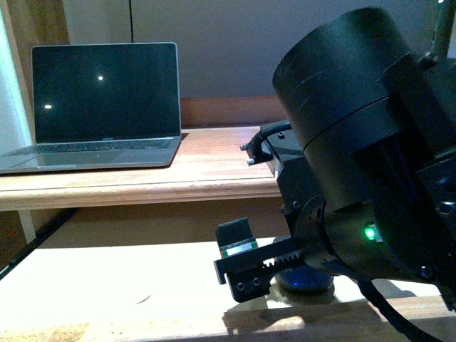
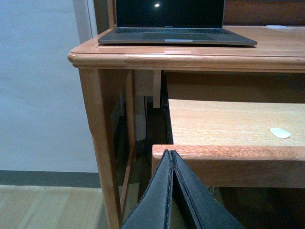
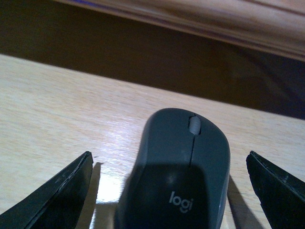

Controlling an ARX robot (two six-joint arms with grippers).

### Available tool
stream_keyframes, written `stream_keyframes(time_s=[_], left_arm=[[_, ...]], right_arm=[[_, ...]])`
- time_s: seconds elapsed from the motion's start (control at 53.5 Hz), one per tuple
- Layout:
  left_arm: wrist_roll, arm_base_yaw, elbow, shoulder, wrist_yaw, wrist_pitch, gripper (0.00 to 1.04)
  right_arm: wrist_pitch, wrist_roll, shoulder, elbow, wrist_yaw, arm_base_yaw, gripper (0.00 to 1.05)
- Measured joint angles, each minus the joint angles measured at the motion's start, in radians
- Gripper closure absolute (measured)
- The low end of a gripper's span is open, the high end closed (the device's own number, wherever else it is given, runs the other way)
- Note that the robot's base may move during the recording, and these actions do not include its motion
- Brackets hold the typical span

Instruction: Place mouse

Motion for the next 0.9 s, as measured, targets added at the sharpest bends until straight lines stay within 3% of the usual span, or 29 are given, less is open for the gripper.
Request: stream_keyframes(time_s=[0.337, 0.374, 0.486, 0.636, 0.729, 0.898], left_arm=[[-0.001, 0.0, 0.0, 0.0, 0.0, 0.0, 1.01], [-0.001, 0.0, 0.0, 0.0, 0.0, 0.0, 0.95], [-0.002, 0.0, 0.0, 0.0, 0.0, 0.0, 0.73], [-0.002, 0.0, 0.0, 0.0, 0.0, 0.0, 0.52], [-0.002, 0.0, 0.0, 0.0, 0.0, 0.0, 0.42], [-0.002, 0.0, 0.0, 0.0, 0.0, 0.0, 0.11]], right_arm=[[-0.056, 0.047, 0.06, 0.032, 0.029, -0.035, 0.07], [-0.056, 0.053, 0.059, 0.032, 0.028, -0.037, 0.09], [-0.056, 0.061, 0.043, 0.018, 0.015, -0.041, 0.28], [-0.087, 0.079, -0.013, -0.012, 0.018, -0.055, 0.47], [-0.106, 0.088, -0.059, -0.018, 0.013, -0.064, 0.49], [-0.127, 0.097, -0.173, 0.052, -0.008, -0.08, 0.49]])
